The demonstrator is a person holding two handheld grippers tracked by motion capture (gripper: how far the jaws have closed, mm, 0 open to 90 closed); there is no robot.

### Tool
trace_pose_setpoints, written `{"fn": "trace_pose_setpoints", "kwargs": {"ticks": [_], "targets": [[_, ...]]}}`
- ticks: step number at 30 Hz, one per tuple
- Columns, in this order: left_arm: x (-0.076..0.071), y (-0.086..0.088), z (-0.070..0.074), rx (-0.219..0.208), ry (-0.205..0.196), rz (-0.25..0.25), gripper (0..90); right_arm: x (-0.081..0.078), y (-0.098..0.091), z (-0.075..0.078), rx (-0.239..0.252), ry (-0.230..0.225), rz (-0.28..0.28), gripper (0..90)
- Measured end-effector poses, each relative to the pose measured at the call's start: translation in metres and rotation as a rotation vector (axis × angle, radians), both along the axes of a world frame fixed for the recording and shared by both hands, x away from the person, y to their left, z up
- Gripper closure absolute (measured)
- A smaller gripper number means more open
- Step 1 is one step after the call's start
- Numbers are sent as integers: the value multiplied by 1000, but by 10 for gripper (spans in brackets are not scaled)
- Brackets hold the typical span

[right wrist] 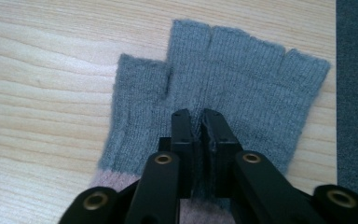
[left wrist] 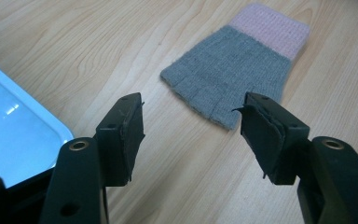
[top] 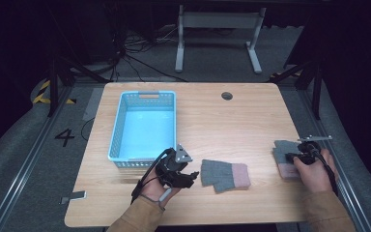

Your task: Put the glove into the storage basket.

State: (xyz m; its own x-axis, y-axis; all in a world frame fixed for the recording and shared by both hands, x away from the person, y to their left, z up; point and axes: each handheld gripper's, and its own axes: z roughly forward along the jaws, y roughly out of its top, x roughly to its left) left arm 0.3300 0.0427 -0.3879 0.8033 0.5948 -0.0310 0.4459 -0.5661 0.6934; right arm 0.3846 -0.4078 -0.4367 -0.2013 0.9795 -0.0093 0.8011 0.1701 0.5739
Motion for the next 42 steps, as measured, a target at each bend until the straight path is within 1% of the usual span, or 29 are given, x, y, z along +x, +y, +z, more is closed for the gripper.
{"fn": "trace_pose_setpoints", "kwargs": {"ticks": [5, 8, 12, 16, 20, 24, 26, 28, 30, 31, 34, 37, 39, 42], "targets": [[1, 1, 0, -4, 1, 2, 398, -2, -3, 2, 24, -11, 5, 866], [1, 1, 0, -5, 1, 2, 398, -4, -1, 7, 32, -19, 14, 868], [0, 1, 1, -4, -1, 2, 398, -8, 5, 19, 27, -61, 49, 868], [0, 1, 1, -6, -1, 3, 398, -12, 14, 31, 21, -92, 92, 869], [0, 1, 1, -6, -2, 3, 398, -17, 23, 40, 24, -110, 129, 869], [0, 2, 2, -6, 0, 0, 401, -21, 32, 50, 33, -115, 186, 869], [0, 1, 2, -6, 1, -2, 409, -23, 36, 54, 53, -113, 217, 869], [0, 1, 2, -7, 2, -1, 408, -25, 42, 58, 77, -111, 263, 868], [0, 1, 2, -8, 2, -2, 406, -26, 48, 61, 82, -112, 300, 868], [0, 1, 2, -8, 1, -2, 405, -27, 52, 62, 87, -111, 332, 868], [0, 2, 2, -10, 7, -2, 408, -29, 60, 64, 98, -106, 374, 868], [0, 2, 2, -20, 23, -16, 470, -31, 68, 65, 106, -102, 413, 868], [1, 2, 2, -25, 31, -20, 478, -32, 72, 65, 108, -97, 436, 868], [0, 1, 2, -27, 31, -29, 487, -33, 81, 64, 104, -97, 501, 867]]}}
